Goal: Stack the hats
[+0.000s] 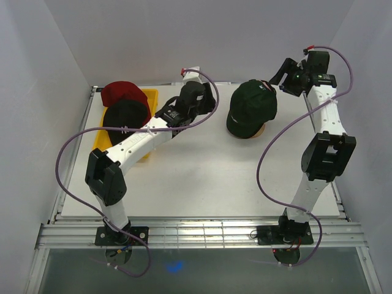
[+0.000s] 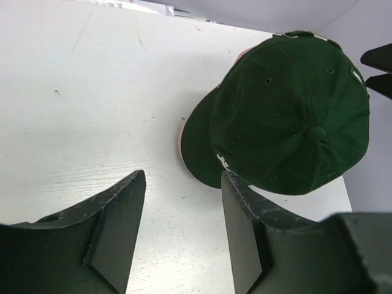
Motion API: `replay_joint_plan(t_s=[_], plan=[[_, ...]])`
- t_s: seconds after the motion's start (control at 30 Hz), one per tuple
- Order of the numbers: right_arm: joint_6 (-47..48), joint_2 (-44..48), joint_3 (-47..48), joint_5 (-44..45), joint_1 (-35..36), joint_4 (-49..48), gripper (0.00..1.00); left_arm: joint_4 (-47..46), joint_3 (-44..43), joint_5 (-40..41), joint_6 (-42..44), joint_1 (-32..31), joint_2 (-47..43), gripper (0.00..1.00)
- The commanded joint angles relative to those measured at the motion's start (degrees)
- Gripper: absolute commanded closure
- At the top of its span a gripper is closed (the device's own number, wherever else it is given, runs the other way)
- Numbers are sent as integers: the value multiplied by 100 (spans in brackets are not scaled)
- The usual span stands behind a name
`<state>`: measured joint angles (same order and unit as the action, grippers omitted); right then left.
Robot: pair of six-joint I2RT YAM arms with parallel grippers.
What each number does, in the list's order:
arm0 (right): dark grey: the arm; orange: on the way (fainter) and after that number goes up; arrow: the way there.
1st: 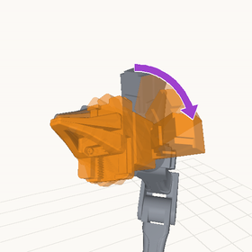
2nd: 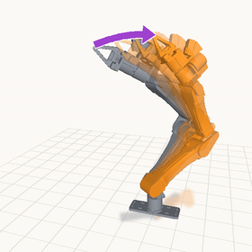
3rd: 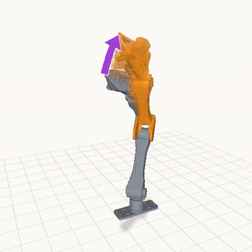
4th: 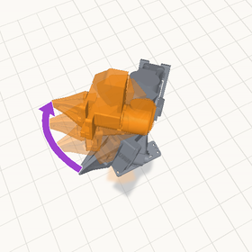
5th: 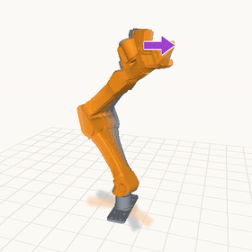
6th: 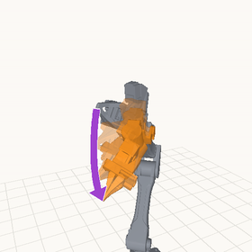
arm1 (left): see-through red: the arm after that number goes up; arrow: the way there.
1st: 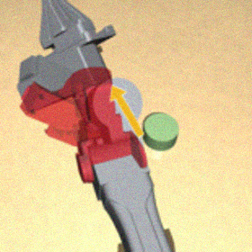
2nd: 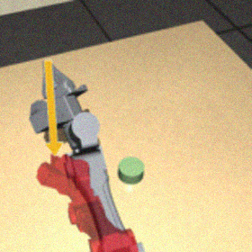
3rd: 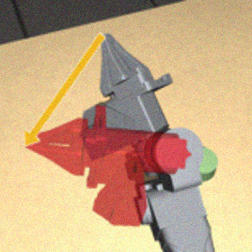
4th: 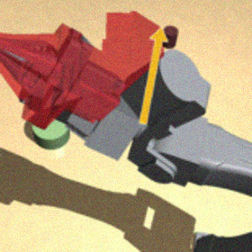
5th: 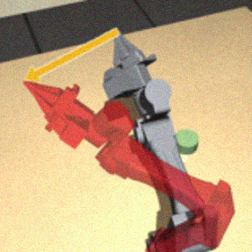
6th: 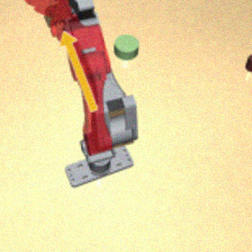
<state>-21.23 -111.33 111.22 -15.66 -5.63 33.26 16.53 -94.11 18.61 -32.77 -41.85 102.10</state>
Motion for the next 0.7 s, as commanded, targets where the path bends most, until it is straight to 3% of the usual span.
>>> replay_joint_plan(t_s=[0.0,0.2,0.33,0.67], plan=[[-74,454,216,-139,-96,-56,19,401,-143,467,236,80,-586,37],[-162,831,155,-472,-377,-65,17,1219,5,1240,254,870,-1166,37],[-179,1148,-21,-613,-413,-65,16,1783,172,1522,-97,1878,-1325,32],[-250,2282,-1357,-1027,-351,-478,17,2670,-556,1330,-246,3419,-341,29]])
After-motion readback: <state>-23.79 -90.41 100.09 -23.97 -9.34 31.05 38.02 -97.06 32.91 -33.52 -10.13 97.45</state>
